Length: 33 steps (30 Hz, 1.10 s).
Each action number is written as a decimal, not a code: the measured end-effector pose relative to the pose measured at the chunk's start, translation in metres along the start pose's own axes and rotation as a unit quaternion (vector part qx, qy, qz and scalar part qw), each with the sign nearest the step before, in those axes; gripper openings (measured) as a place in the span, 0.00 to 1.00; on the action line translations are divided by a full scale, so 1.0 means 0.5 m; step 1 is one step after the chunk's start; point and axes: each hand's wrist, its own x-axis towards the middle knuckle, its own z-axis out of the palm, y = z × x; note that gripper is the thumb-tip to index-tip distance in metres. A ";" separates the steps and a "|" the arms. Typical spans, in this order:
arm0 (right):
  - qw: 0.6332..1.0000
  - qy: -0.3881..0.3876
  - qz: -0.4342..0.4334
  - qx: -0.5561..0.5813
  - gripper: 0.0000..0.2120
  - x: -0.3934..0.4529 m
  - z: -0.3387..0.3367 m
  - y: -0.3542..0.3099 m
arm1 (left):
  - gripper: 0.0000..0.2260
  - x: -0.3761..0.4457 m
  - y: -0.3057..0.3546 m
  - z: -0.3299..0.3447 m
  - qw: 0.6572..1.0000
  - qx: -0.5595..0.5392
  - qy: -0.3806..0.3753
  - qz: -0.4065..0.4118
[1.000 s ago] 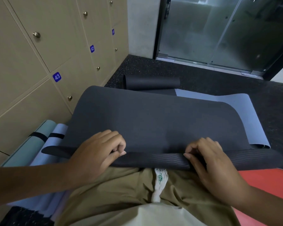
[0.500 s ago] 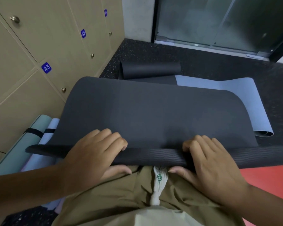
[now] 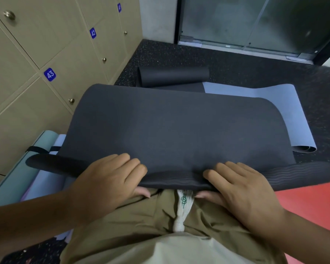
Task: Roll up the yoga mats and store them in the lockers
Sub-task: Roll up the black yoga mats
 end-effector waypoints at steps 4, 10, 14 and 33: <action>1.000 -0.010 -0.015 0.025 0.23 -0.002 -0.006 0.009 | 0.27 0.002 -0.002 0.002 1.000 -0.003 0.016 -0.001; 0.998 -0.030 -0.007 0.056 0.23 0.002 -0.016 0.020 | 0.26 0.008 -0.004 -0.001 0.999 0.028 0.033 -0.006; 0.996 -0.047 0.015 0.076 0.23 0.007 -0.023 0.028 | 0.25 0.007 -0.005 -0.004 0.998 0.002 0.037 -0.045; 0.928 -0.207 0.248 0.186 0.33 0.069 -0.042 0.058 | 0.32 0.043 -0.042 0.003 0.846 -0.381 -0.128 -0.350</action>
